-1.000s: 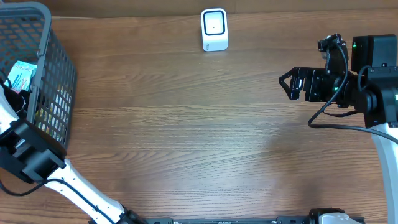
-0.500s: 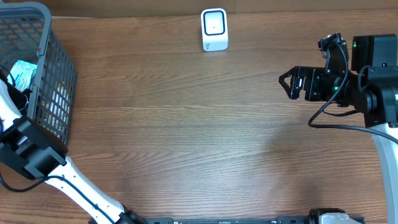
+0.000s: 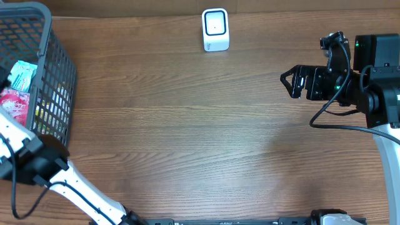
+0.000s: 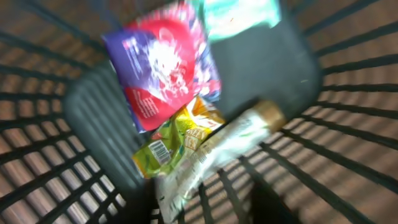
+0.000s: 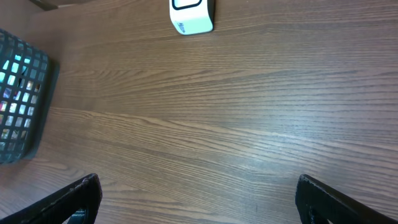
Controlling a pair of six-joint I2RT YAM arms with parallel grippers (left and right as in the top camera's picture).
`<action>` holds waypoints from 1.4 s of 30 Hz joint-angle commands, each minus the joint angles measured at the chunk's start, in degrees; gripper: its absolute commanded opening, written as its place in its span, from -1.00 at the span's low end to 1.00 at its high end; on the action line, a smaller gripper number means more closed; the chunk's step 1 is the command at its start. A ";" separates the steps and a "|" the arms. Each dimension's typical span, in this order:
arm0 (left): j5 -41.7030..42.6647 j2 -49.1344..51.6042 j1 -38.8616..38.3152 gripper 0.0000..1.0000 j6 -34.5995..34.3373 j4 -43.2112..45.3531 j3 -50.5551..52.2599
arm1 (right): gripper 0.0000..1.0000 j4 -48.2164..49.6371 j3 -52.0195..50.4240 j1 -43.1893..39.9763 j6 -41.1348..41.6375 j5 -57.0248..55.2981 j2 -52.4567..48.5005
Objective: Scan the item barcode
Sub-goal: 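Reach into the basket and grasp the yellow-green juice pouch with left gripper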
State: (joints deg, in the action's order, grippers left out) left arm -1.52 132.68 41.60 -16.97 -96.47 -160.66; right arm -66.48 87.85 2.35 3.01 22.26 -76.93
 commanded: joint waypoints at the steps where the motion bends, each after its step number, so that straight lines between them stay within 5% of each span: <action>1: 1.81 -2.51 -0.42 0.63 1.53 -0.35 0.17 | 1.00 0.39 1.40 0.26 0.00 0.33 0.28; 2: 2.01 -2.51 -0.42 1.00 1.33 -0.35 1.64 | 1.00 0.39 1.40 0.26 0.00 0.33 0.28; 10: -0.94 -2.49 -0.17 0.94 -2.10 2.89 21.14 | 1.00 0.37 1.38 0.26 0.00 0.33 0.28; 26: 0.70 -2.49 1.38 0.86 0.13 32.17 54.03 | 1.00 -0.50 1.36 0.26 0.00 0.35 0.28; 29: 1.14 -2.49 1.40 0.60 0.26 35.28 57.68 | 1.00 -0.26 1.36 0.26 0.00 0.35 0.28; 34: 1.38 -2.51 1.40 -0.79 0.22 35.41 58.12 | 1.00 0.17 1.36 0.26 0.00 0.35 0.28; 35: 1.62 -2.51 1.40 -0.91 0.22 35.08 57.77 | 1.00 0.26 1.36 0.26 0.00 0.35 0.28; 42: 2.95 -2.62 1.49 -0.92 0.20 24.30 43.65 | 1.00 0.39 1.36 0.26 0.00 0.33 0.28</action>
State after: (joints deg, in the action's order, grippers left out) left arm -0.67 128.44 43.22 -16.29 -67.92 -109.47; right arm -66.46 87.85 2.35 3.01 22.26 -76.93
